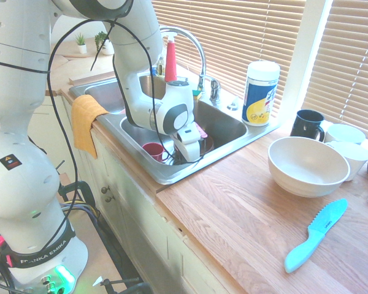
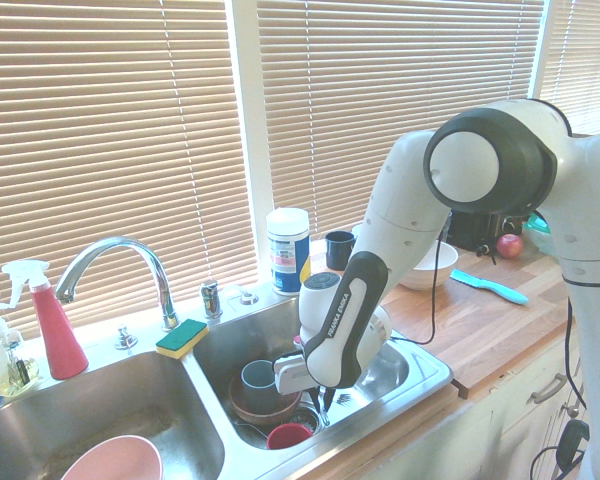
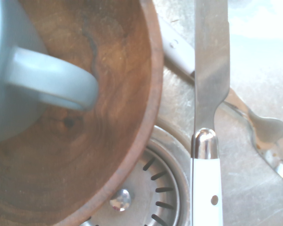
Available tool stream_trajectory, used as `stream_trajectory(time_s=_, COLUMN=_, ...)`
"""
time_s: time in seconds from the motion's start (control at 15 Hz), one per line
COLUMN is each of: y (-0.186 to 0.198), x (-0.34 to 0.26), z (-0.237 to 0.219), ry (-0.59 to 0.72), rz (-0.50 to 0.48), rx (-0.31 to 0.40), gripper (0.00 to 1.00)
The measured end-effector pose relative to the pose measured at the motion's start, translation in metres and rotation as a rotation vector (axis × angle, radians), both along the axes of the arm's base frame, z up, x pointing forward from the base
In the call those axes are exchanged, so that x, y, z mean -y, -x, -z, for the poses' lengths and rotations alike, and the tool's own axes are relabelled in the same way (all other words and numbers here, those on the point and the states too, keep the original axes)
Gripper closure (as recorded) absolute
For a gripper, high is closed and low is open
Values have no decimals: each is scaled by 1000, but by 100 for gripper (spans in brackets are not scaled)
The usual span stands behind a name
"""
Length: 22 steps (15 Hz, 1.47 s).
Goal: Put the knife into the sink
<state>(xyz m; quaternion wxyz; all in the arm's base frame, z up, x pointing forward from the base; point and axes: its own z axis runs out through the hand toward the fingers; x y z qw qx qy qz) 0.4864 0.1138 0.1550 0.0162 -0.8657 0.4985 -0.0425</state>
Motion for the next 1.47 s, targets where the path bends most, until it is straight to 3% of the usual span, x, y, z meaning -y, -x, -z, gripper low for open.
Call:
stream_trajectory(time_s=0.87, y=-5, x=-2, z=-7, ry=-8, rz=0, rx=14, gripper=0)
stream_trajectory(time_s=1.2, y=-11, x=-10, z=-76, ry=12, rz=-36, rx=47, gripper=0)
stream_trajectory(time_s=1.47, y=11, x=-10, z=-136, ry=3, rz=-157, rx=6, gripper=0)
